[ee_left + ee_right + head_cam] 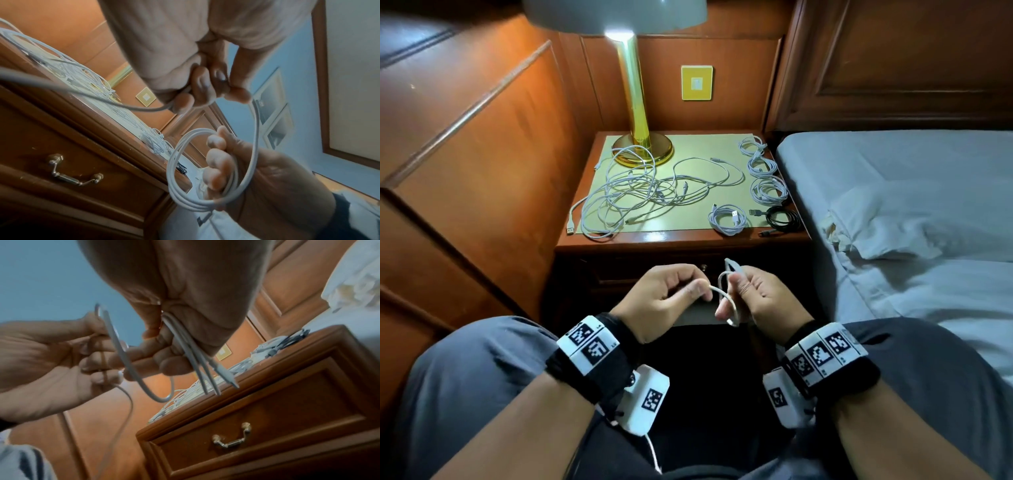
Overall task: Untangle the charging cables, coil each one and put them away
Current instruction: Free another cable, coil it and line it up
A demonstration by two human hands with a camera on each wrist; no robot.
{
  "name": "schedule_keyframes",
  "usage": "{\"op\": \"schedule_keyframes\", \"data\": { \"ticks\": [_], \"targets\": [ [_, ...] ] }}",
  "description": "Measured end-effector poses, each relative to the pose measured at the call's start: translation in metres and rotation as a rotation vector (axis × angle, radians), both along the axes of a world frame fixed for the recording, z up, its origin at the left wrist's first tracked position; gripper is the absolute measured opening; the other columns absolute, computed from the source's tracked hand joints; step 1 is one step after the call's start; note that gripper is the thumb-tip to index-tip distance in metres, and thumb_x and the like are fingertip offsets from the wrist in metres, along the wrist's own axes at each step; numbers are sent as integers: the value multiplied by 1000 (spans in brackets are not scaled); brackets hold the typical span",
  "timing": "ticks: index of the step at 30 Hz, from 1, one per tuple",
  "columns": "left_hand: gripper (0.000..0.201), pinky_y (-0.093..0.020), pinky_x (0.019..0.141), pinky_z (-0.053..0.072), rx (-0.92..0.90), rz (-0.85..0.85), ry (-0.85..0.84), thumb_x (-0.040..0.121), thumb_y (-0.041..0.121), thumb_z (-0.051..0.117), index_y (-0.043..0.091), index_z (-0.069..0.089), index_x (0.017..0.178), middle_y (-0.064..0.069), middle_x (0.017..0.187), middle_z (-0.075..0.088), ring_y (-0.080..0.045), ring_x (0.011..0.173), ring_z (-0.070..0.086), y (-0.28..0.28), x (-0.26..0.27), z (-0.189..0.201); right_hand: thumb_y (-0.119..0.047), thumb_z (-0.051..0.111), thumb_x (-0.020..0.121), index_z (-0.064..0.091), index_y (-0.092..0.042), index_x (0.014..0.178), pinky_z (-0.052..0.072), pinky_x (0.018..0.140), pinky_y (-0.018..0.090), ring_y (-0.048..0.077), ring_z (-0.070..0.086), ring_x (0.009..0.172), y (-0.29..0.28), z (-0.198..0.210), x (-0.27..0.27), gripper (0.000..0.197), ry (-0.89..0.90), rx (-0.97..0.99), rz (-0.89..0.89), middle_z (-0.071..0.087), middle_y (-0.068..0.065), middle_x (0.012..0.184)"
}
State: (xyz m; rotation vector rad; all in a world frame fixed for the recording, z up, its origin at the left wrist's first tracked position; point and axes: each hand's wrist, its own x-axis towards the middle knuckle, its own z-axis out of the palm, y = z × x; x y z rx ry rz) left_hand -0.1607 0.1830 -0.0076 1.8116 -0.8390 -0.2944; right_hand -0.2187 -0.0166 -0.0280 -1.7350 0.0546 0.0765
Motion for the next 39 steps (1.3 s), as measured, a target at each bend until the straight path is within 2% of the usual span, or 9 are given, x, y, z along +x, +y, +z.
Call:
{"op": "schedule_keyframes", "data": {
  "ticks": [4,6,10,13,16,20,26,33,39],
  "targets": [
    [25,-23,60,41,-70,108,31,98,28,53,16,66,80,3,70,58,-5,61,48,4,4,-5,-26,36,108,45,15,95,38,49,27,24,54,51,9,-4,2,45,31,76,82,65,15,59],
    [25,-30,57,38,-94,151,39,99,30,52,18,65,80,-5,63,52,-11,57,44,4,5,-6,-26,36,108,48,9,88,36,44,25,22,50,45,12,-4,2,42,40,151,77,60,13,53],
    [27,-28,54,37,-71,282,-30,100,32,56,19,62,77,10,54,50,-7,50,41,4,12,-7,-24,40,106,46,-11,73,19,37,23,12,28,37,10,-5,5,36,67,299,-50,35,2,48],
    [28,-37,60,44,-42,323,-125,96,37,59,17,63,76,-10,65,59,-28,61,51,6,15,-10,-20,39,107,44,-15,67,8,42,28,9,18,39,4,-3,6,40,42,355,-73,26,0,49],
    [32,-38,61,44,-32,324,-175,97,40,57,16,61,77,-18,67,56,-29,62,50,4,14,-15,-25,44,105,44,-15,68,12,47,35,11,19,40,6,-1,3,38,53,373,-34,26,-2,46],
    [35,-36,61,43,-21,324,-198,100,43,53,20,57,75,-12,66,53,-27,62,49,1,13,-20,-24,41,105,49,-9,72,33,41,24,11,23,33,13,0,-2,37,90,430,-31,24,-3,41],
    [26,-37,64,49,34,236,-304,101,31,57,15,65,82,1,70,60,-19,67,58,1,12,-28,-47,52,97,46,-16,66,18,37,15,9,18,34,13,2,-1,44,111,417,-71,25,-2,46],
    [25,-38,64,49,60,196,-376,98,32,60,14,72,84,1,72,60,-16,68,59,1,14,-32,-43,44,99,54,-26,57,20,35,13,7,20,34,16,2,-2,46,118,451,-83,26,4,56],
    [27,-28,81,52,28,192,-335,99,28,56,13,69,118,1,101,64,-12,91,63,-2,12,-32,-35,38,105,38,-18,68,17,38,11,6,18,35,20,7,-5,41,137,460,-60,31,-1,52]
  ]
}}
